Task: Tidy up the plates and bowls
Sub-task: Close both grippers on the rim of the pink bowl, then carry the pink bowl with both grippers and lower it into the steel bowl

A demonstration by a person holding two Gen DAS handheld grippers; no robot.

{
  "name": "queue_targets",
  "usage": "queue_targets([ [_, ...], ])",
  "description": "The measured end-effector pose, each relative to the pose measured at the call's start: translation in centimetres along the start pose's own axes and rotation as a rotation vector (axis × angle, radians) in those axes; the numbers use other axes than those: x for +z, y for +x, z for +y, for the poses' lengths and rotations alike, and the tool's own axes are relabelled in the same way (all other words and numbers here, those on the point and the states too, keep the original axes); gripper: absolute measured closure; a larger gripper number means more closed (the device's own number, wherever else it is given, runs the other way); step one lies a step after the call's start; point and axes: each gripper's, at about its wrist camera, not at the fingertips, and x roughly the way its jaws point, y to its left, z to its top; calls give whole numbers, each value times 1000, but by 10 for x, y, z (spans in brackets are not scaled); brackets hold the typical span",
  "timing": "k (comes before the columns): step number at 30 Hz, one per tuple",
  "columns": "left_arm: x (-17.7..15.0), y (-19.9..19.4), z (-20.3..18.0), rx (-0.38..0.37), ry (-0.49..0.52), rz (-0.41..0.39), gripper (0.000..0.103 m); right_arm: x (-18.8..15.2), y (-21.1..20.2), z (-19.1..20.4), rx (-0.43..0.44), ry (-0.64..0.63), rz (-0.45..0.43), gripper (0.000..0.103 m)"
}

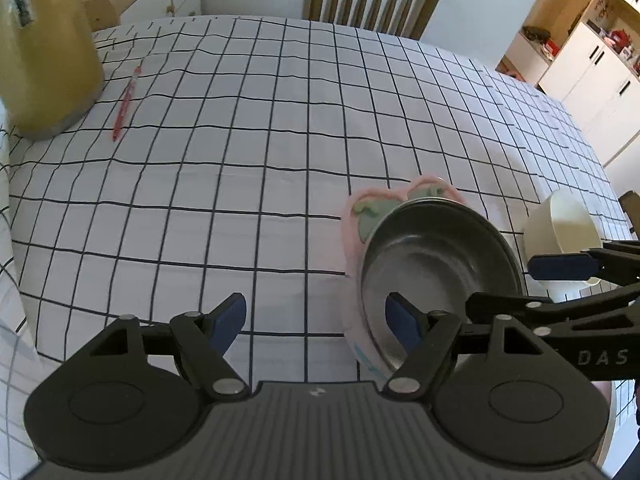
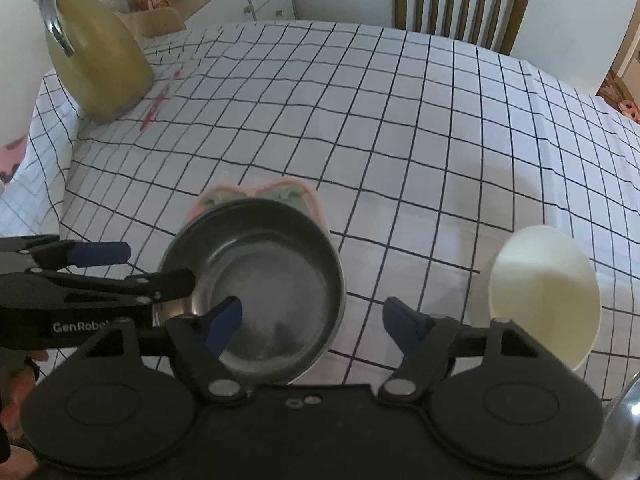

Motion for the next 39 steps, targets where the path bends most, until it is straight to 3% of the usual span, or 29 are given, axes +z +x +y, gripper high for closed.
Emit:
queue_targets([
  [5, 0, 7, -2, -17, 1, 30, 36, 3, 8, 0, -3, -6, 20, 33],
  [16, 0, 13, -1, -69, -82, 101, 68, 6, 10, -7, 25, 41, 34, 67],
  [24, 1, 9, -9, -78, -69, 102, 85, 2, 5, -10, 17, 71, 28, 83],
  [30, -1, 4, -22, -34, 4, 80, 87, 0, 0, -10, -11, 79, 9, 95],
  [39, -3, -8, -30, -27, 28, 42, 88, -6, -16, -7, -38, 100, -34, 96],
])
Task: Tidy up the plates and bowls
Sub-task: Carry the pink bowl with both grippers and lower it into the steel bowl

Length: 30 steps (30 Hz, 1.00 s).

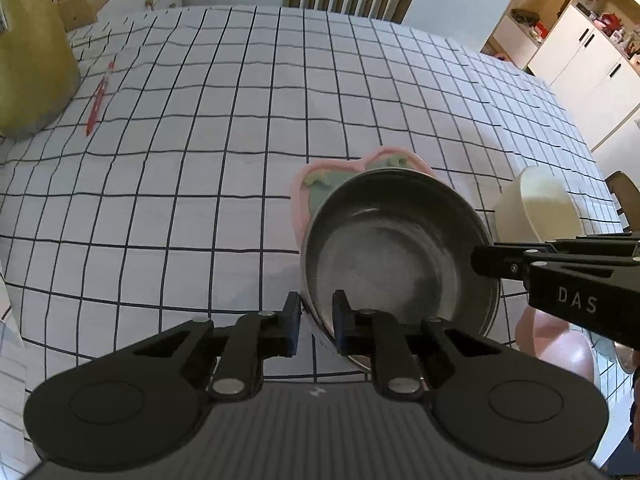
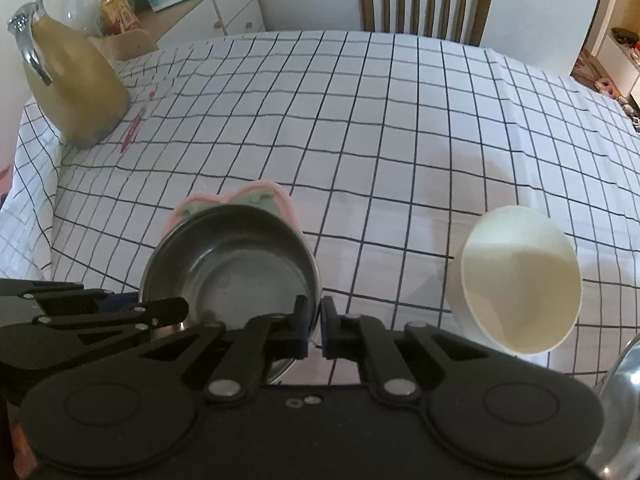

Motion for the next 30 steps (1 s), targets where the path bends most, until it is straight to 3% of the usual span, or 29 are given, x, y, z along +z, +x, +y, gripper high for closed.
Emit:
queue_targets([
  [14, 12, -53, -51, -31, 91, -42, 88, -5, -77, -24, -16, 76, -92, 96],
  [21, 15, -65, -109, -50, 174, -48, 88, -21, -114, -68, -20, 143, -143, 96],
  [30, 10, -53, -219, -94, 266, -32, 88, -53, -152, -158, -64, 222, -171, 96],
])
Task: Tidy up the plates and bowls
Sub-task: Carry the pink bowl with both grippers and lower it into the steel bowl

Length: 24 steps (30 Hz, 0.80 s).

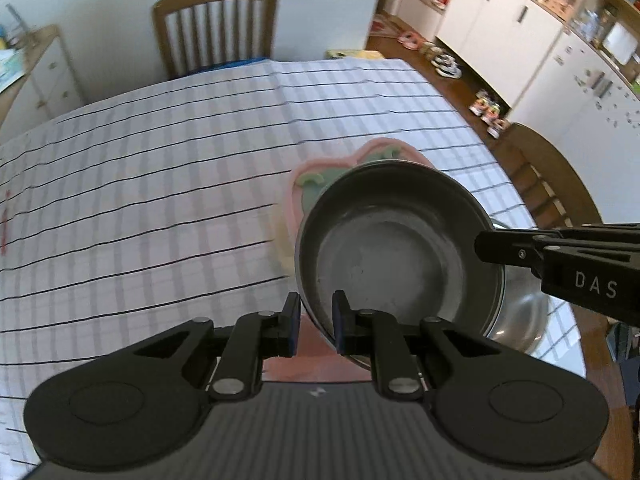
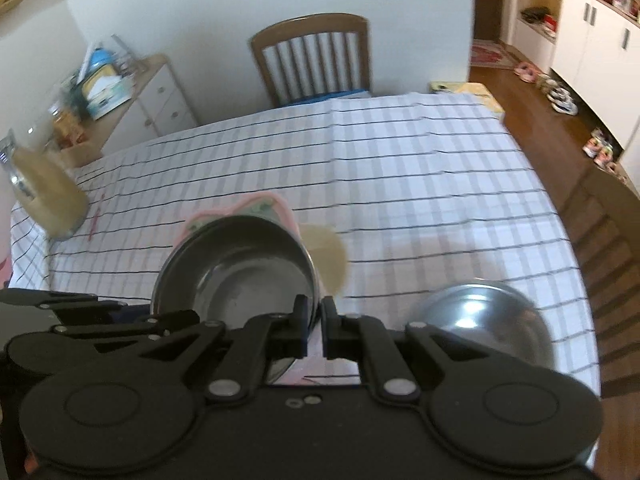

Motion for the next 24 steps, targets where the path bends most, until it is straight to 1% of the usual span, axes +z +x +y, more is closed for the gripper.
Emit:
queue_targets([
  [4, 6, 14, -47, -19, 13, 18, 87, -5, -9, -45, -19, 26, 7, 96],
  [9, 8, 36, -94, -28, 32, 45, 88, -9, -15, -98, -25, 53, 19, 96],
  [12, 6, 50, -117, -25, 35, 68, 88, -13, -13, -123, -27, 64, 34, 96],
  [18, -3, 73, -146, -15, 25, 110, 88, -22, -3, -160, -18, 70, 81, 96],
  [24, -13, 88, -157, 25, 17, 132, 87, -34, 11, -177, 3, 49, 128, 96],
])
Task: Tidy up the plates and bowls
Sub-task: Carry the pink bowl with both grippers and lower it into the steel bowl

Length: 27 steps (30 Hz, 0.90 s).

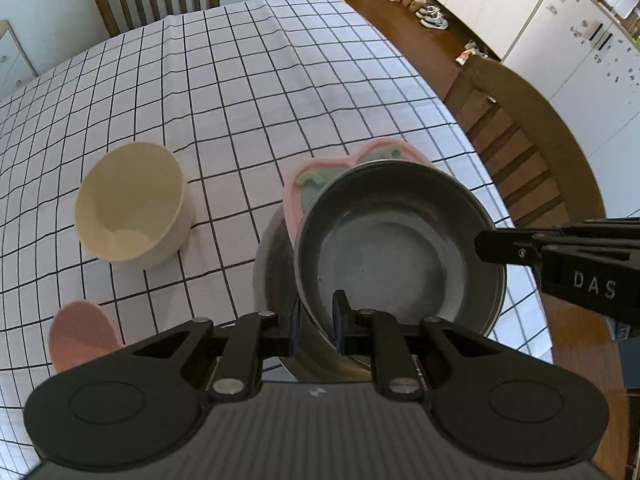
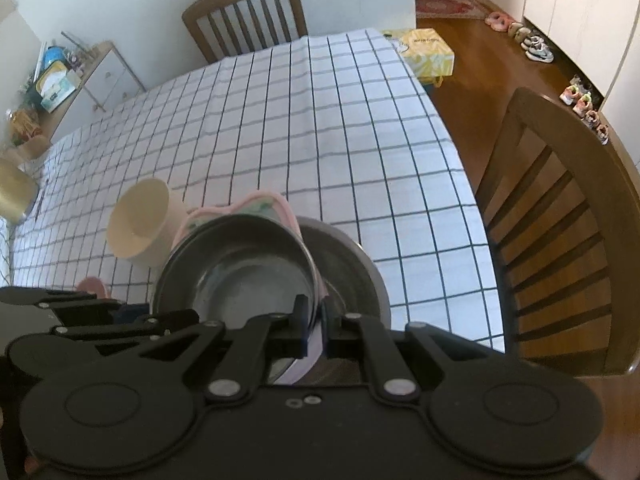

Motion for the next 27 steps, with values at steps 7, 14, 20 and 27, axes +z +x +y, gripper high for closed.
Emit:
queue_targets([
  [7, -1, 15, -5, 19, -18, 10, 87, -4, 15, -7, 15, -16, 36, 96],
  [14, 0, 20, -5, 38, -27, -6, 87, -1, 19, -10, 24, -23, 30, 95],
  [20, 1, 24, -2, 47, -31, -23, 87, -2, 23, -10, 34, -23, 30, 95],
  [27, 0, 33, 1, 44, -36, -16, 87, -4, 29, -11, 38, -20, 36, 94],
])
